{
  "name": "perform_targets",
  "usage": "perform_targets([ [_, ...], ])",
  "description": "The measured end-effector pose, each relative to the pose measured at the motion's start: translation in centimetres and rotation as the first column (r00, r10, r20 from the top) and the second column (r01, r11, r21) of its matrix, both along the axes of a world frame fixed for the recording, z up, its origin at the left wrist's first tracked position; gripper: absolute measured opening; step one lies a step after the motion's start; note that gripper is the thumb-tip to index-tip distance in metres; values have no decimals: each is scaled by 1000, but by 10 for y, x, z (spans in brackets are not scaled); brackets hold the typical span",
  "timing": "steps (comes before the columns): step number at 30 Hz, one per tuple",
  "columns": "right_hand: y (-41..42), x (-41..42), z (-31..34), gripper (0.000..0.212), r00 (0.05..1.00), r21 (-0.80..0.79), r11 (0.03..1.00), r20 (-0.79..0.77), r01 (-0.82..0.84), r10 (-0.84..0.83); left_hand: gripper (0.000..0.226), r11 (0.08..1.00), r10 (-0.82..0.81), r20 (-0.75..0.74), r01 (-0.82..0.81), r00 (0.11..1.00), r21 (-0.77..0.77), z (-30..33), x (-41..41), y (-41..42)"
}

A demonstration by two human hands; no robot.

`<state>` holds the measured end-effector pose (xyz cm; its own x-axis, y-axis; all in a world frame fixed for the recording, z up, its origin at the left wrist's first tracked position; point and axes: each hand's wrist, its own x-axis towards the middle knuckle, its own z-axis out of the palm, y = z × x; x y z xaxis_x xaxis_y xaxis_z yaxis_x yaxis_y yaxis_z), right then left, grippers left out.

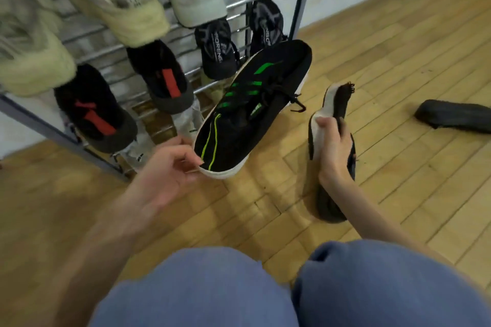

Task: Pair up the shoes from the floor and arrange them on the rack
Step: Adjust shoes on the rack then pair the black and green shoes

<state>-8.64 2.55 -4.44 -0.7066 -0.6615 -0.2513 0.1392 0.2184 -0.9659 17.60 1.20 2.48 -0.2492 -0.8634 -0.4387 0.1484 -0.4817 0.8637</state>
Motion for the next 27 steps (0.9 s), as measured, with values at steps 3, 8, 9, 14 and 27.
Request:
perform_targets([
  [3,-8,-3,43,69,986,-149,986,-159,-78,53,23,995,-5,14,6,1000,-102,42,-14,-17],
  [8,-33,-13,111,60,924,-372,910,-381,-186,33,16,968,18,-111,-45,994,-245,106,-34,-32],
  [9,-37,-13,120,62,910,-398,894,-413,-203,23,17,965,23,-157,-63,987,-254,116,-37,-34],
  [14,-50,-10,159,75,811,-392,871,-584,-295,12,17,952,59,-307,-146,950,-268,165,-40,-38],
  [27,-183,-21,313,66,517,-100,856,-830,-507,209,41,885,270,-278,-352,922,-305,266,-80,-117],
])
